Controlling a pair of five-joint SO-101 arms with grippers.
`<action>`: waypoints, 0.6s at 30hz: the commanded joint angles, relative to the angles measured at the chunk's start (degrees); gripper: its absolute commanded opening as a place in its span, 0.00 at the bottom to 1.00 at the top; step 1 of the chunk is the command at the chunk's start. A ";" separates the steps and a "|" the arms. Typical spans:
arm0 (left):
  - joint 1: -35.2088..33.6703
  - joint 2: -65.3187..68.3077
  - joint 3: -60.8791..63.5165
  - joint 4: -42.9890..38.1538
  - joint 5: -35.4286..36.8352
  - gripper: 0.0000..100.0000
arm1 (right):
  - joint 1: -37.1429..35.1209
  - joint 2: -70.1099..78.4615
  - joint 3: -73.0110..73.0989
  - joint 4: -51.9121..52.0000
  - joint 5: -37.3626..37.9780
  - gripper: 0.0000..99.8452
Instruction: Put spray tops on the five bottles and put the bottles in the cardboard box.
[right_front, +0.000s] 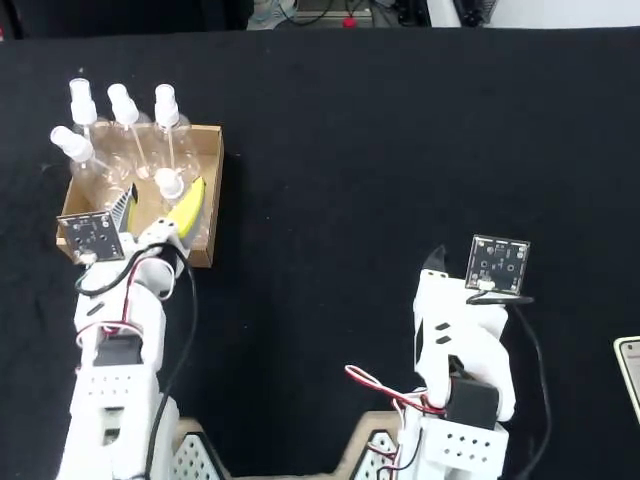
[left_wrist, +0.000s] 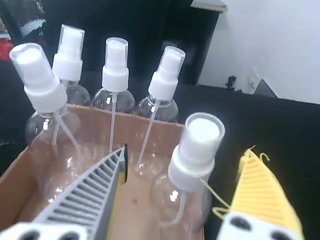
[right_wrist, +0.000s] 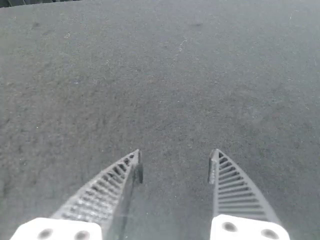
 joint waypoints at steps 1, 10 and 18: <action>0.13 -16.79 -0.40 19.25 -0.53 0.34 | 0.88 -4.79 -0.22 -1.32 -0.53 0.21; -0.13 -36.40 2.15 48.62 -0.26 0.25 | 0.53 -4.79 -0.75 0.00 -0.62 0.10; -13.05 -38.15 1.36 63.47 -0.18 0.08 | -2.90 -4.79 0.31 3.87 0.00 0.03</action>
